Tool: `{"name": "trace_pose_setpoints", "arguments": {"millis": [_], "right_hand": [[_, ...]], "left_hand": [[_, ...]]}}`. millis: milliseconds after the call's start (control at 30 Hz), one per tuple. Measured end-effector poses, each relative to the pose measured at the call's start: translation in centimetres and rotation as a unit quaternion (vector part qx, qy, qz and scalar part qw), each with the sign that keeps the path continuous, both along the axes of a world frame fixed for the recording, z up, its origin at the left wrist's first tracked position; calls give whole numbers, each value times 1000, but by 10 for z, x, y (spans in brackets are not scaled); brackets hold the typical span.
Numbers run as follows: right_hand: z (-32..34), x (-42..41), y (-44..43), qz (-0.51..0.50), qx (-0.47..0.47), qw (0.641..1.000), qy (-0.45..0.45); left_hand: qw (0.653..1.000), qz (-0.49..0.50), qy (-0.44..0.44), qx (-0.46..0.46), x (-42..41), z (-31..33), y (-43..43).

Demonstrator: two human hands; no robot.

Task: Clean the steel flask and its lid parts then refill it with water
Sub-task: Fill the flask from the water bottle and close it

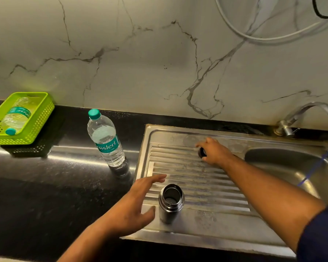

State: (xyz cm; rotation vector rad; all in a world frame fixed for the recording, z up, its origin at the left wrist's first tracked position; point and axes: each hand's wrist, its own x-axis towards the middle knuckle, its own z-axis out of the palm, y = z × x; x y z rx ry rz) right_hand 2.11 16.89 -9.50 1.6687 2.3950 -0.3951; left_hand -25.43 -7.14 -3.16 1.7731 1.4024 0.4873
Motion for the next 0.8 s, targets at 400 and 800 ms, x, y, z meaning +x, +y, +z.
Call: {"name": "trace_pose_setpoints", "arguments": {"millis": [400,800], "right_hand": [[158,-29,-148,-57,-171,795,579],[142,-35,-189,135,-42,917,372]], "left_hand": [[998,-52,-24,24,16,-12,20],[995,-36,-66,60,15,-23,18]]}}
